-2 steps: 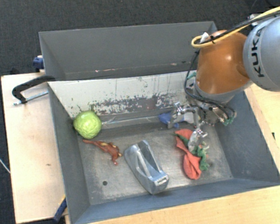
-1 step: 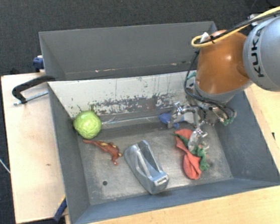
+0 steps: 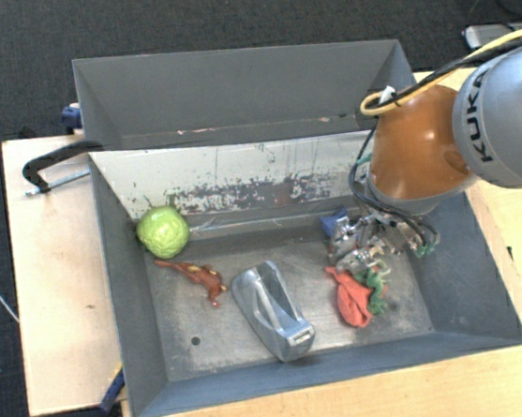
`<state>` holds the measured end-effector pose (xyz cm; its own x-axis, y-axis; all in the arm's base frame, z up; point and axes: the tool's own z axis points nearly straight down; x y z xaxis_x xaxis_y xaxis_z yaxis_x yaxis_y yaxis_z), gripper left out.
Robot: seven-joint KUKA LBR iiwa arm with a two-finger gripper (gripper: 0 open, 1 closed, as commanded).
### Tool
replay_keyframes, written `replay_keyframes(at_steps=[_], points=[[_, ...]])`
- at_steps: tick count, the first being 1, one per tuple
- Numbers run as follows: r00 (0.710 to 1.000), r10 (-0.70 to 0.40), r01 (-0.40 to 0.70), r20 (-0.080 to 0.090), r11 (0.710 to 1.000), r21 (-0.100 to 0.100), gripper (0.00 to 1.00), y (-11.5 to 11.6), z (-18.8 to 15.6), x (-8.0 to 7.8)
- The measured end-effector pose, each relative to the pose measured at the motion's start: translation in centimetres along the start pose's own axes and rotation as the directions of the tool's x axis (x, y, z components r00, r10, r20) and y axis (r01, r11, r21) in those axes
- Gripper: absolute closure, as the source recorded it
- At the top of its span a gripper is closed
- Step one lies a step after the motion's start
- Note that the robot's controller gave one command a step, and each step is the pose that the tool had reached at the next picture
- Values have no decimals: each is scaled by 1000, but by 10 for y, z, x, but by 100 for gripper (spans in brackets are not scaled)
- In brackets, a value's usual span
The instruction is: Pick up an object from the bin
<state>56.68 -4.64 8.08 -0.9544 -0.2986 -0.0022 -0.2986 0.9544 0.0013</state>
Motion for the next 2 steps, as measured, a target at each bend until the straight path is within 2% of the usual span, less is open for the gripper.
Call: replay_keyframes(at_steps=[1,2], points=[[1000,1,-1,1,1000,0,0,0,0,0],[1000,1,-1,0,1000,0,0,0,0,0]])
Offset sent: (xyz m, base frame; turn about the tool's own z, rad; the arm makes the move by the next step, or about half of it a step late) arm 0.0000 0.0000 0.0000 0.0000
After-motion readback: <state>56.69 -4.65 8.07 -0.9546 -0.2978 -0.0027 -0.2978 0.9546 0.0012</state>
